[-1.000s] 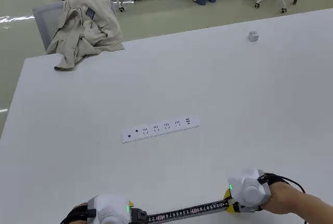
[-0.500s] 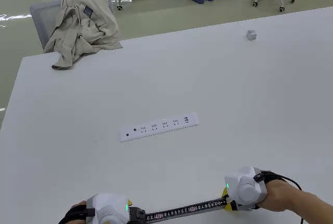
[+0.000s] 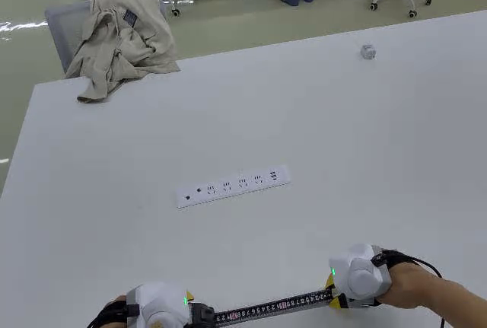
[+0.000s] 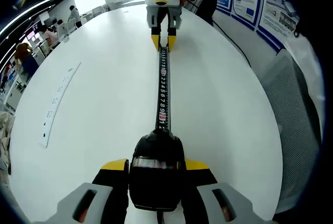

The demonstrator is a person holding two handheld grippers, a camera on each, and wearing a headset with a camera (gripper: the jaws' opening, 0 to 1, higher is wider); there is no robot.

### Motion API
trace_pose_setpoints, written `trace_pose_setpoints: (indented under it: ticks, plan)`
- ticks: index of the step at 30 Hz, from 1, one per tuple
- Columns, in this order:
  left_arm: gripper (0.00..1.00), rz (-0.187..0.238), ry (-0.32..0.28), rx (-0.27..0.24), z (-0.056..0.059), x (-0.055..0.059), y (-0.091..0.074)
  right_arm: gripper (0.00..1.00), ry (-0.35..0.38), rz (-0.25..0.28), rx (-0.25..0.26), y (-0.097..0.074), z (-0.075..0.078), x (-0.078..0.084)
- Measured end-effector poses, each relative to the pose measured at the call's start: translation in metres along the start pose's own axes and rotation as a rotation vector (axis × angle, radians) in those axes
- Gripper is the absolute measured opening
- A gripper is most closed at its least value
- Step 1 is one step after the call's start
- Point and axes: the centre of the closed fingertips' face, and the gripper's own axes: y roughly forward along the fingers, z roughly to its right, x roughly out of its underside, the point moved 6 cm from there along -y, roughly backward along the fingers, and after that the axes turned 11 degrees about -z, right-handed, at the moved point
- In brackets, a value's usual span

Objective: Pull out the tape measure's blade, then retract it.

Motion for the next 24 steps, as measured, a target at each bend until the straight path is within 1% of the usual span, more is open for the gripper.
trace_pose_setpoints:
  ticks: [7, 10, 14, 16, 18, 19, 23, 24]
  plan:
    - [0.37, 0.008, -0.020, -0.007, 0.0003, 0.0003, -0.0009, 0.18, 0.023, -0.002, 0.008, 0.0016, 0.0011, 0.0013]
    - [0.38, 0.023, -0.052, -0.005, -0.0005, 0.0012, -0.0022, 0.19, 0.033, -0.001, 0.016, 0.0001, 0.0019, 0.0010]
    - [0.39, 0.036, -0.076, -0.006, -0.0008, 0.0021, -0.0051, 0.20, 0.048, -0.002, 0.017, 0.0000, 0.0024, 0.0014]
    - [0.41, 0.034, -0.092, -0.012, -0.0010, 0.0033, -0.0051, 0.21, 0.074, -0.001, 0.021, -0.0003, 0.0032, 0.0021]
    - [0.41, 0.031, -0.098, -0.016, -0.0007, 0.0049, -0.0055, 0.24, 0.092, 0.003, 0.039, -0.0017, 0.0048, 0.0025]
    - [0.42, 0.032, -0.104, -0.019, -0.0006, 0.0055, -0.0058, 0.25, 0.104, 0.005, 0.039, -0.0006, 0.0053, 0.0036]
    - [0.44, 0.038, -0.135, -0.018, 0.0018, 0.0081, -0.0067, 0.24, 0.126, 0.014, 0.040, -0.0004, 0.0041, 0.0045]
    - [0.46, 0.046, -0.144, -0.018, 0.0019, 0.0085, -0.0064, 0.23, 0.132, 0.014, 0.039, -0.0006, 0.0036, 0.0045]
